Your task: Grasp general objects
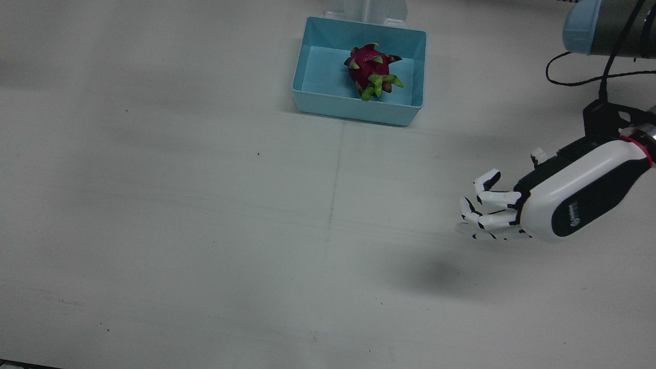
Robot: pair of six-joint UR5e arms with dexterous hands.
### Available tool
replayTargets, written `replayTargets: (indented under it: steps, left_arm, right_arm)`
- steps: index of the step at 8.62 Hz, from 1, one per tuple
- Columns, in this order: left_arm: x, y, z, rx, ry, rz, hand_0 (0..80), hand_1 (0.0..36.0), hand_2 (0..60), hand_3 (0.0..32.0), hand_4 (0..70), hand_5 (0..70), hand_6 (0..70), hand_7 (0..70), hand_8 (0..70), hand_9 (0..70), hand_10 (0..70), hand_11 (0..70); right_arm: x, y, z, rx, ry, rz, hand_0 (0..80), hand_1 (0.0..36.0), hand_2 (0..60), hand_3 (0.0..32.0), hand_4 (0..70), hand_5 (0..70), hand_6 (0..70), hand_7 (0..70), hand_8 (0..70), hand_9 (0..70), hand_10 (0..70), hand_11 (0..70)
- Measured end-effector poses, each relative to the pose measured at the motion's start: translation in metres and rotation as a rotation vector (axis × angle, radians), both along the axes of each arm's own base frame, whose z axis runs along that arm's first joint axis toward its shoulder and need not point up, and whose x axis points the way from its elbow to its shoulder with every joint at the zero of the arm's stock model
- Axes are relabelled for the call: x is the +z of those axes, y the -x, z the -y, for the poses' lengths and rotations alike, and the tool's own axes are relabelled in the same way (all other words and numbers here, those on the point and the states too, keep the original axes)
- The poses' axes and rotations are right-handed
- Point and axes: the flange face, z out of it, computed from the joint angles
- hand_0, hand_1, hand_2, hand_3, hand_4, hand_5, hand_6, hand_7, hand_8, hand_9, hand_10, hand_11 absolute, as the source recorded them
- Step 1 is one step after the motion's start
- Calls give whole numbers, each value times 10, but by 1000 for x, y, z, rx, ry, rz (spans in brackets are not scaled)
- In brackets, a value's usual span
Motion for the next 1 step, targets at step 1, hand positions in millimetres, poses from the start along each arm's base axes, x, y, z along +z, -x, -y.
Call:
replayTargets:
  steps: [1]
  left_arm:
    - [13, 37, 17, -114, 45, -46, 791, 217, 0, 0, 322, 700, 232, 272, 84, 95, 137, 222]
  right_arm:
    - [0, 0, 0, -1, 0, 0, 0, 0, 0, 0, 0, 0, 0, 0, 0, 0, 0, 0]
